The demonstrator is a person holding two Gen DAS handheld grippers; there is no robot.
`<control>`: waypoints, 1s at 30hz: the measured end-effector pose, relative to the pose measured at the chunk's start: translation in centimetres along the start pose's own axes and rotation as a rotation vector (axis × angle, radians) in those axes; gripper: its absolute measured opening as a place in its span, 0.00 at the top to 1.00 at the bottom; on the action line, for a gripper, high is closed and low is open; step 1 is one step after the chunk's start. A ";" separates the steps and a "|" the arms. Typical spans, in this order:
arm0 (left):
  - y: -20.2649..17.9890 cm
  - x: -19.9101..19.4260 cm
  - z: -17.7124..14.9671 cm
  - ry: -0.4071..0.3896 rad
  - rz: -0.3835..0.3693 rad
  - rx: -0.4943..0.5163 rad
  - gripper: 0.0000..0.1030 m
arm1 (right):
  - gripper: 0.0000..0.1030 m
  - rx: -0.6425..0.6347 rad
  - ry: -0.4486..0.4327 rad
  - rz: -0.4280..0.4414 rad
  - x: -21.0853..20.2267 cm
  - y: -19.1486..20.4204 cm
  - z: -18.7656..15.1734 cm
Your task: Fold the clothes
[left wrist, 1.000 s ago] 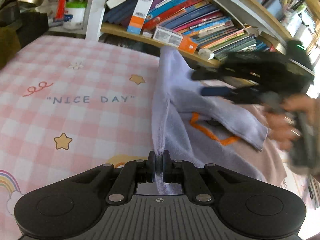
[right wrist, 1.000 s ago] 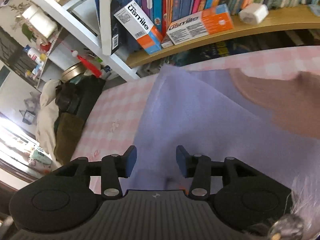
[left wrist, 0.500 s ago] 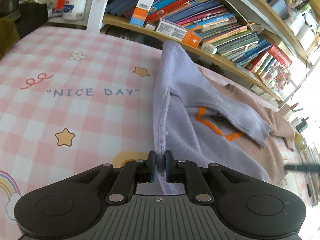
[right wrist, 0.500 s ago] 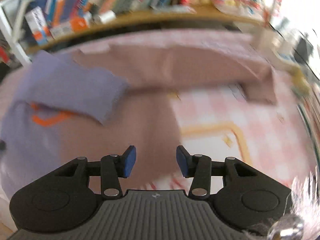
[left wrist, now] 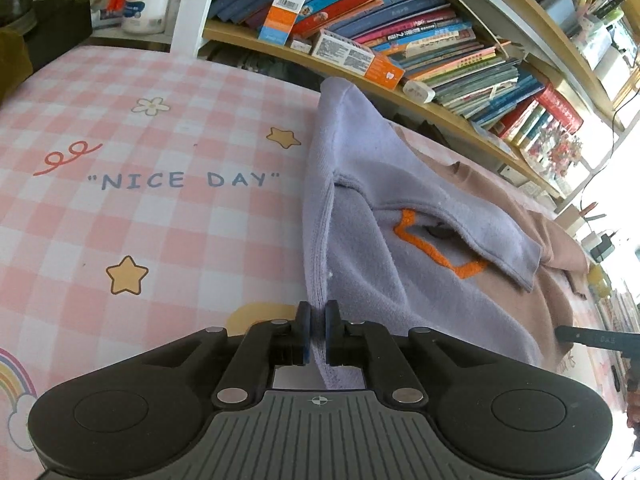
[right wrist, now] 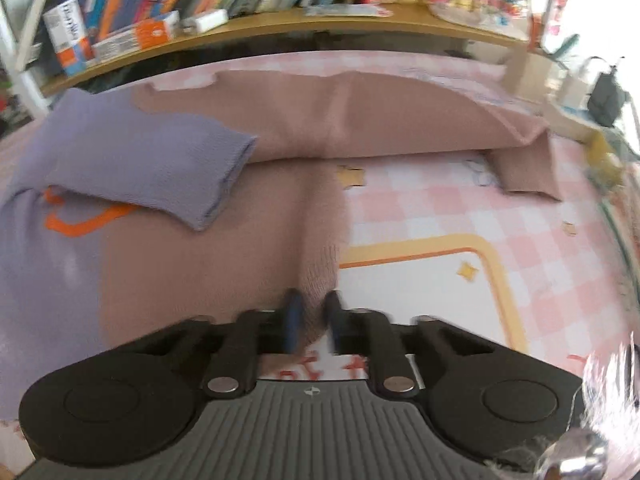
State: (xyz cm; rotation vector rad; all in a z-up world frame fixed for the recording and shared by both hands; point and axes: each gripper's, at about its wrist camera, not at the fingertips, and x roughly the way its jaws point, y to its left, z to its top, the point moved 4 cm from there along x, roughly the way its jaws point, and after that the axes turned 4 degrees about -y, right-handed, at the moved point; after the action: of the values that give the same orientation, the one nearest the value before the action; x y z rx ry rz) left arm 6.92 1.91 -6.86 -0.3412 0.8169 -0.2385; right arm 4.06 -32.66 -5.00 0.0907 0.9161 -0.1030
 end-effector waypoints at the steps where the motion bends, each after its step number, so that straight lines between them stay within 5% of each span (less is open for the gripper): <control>1: 0.1 0.1 0.0 0.002 -0.006 -0.009 0.95 | 0.92 0.008 -0.008 0.004 -0.1 0.3 0.3; 4: 0.4 0.4 0.4 0.006 -0.025 -0.039 0.95 | 0.92 0.022 -0.118 0.023 -1.7 1.8 2.9; 8: 0.5 0.4 1.5 -0.013 -0.063 -0.055 0.95 | 0.93 -0.027 -0.436 0.109 -8.1 5.2 8.8; 12: 1.0 -0.8 2.9 -0.060 -0.106 -0.070 0.95 | 0.93 -0.002 -0.468 0.146 -13.2 4.9 7.7; 19: 2.4 -0.8 1.6 0.038 -0.132 -0.001 0.95 | 0.92 0.185 -0.053 0.036 -12.6 3.5 -6.2; 24: 2.2 0.0 0.8 0.081 -0.144 0.059 0.95 | 0.93 0.239 -0.012 -0.031 -11.9 5.2 -11.0; 30: 3.5 -1.5 0.9 0.025 -0.118 0.045 0.96 | 0.93 0.201 -0.047 -0.089 -10.4 6.7 -11.0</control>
State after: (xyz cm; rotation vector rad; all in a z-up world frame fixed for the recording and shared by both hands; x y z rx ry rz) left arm 6.88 5.84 -6.63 -0.3449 0.8156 -0.3718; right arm -9.99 -24.12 -3.17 0.2333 0.8614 -0.2784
